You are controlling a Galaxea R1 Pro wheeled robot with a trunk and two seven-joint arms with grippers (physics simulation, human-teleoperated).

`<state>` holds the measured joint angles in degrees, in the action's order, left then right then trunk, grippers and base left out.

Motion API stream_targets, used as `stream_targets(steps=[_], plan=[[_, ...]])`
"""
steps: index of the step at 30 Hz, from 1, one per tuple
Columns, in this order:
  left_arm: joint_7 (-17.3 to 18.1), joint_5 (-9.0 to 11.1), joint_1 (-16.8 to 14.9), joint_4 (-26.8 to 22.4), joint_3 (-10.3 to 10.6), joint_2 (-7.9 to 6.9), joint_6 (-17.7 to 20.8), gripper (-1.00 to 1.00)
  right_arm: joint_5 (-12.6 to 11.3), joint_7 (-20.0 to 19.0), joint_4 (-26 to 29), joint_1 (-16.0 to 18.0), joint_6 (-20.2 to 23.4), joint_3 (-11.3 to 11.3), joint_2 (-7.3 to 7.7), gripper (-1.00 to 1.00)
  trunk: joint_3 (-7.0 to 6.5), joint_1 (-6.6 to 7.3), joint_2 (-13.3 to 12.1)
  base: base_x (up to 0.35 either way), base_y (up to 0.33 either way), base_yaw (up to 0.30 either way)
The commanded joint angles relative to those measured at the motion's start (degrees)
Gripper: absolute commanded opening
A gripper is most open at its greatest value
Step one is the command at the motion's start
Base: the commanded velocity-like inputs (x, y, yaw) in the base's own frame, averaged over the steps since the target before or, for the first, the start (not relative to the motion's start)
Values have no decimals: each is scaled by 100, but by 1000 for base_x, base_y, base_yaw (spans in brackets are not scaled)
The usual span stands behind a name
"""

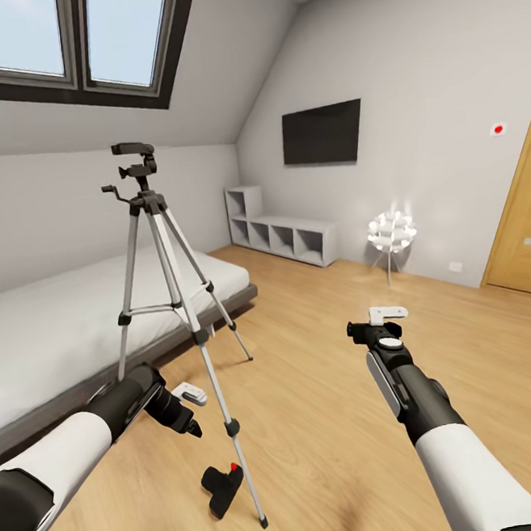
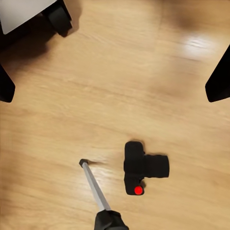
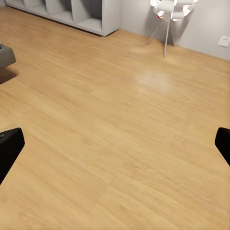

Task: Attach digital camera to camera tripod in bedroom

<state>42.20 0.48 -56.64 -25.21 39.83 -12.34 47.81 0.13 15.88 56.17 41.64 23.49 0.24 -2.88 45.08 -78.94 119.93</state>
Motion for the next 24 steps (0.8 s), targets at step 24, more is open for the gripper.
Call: stream_targets(steps=[24], plan=[[17, 4, -5, 161, 25, -5, 27, 100, -44, 20, 3178, -47, 2200, 29, -101, 100, 276, -329, 606, 0, 0, 0]])
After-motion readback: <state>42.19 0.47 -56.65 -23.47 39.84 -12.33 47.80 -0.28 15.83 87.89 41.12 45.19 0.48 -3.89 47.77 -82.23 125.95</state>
